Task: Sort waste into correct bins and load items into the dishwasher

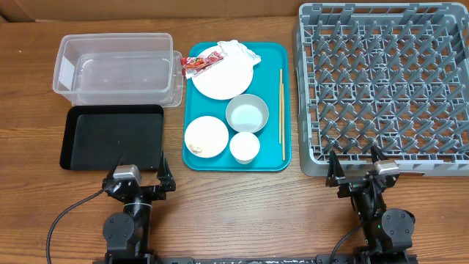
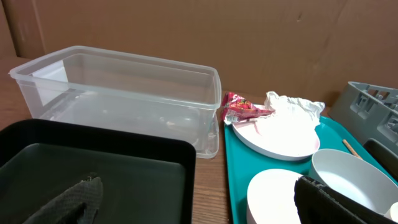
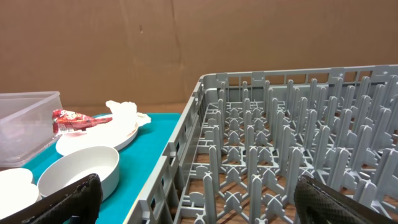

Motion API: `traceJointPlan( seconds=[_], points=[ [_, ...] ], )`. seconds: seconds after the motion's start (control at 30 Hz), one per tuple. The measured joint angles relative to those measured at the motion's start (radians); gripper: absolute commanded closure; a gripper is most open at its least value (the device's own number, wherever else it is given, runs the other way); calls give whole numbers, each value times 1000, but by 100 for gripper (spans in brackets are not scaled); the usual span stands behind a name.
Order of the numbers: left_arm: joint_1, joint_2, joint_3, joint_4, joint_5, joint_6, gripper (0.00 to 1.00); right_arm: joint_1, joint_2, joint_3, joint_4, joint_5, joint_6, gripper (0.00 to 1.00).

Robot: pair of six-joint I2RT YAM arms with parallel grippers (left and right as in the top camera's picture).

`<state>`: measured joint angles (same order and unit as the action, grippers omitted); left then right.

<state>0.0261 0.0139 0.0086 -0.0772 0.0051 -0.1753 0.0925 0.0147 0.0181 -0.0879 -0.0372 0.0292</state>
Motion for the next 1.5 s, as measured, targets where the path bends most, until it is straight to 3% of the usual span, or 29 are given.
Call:
traceJointPlan(
  seconds=[1.5],
  points=[
    [0,0,0,0,0,0,0,0,0,0,3,45,-1,0]
  ],
)
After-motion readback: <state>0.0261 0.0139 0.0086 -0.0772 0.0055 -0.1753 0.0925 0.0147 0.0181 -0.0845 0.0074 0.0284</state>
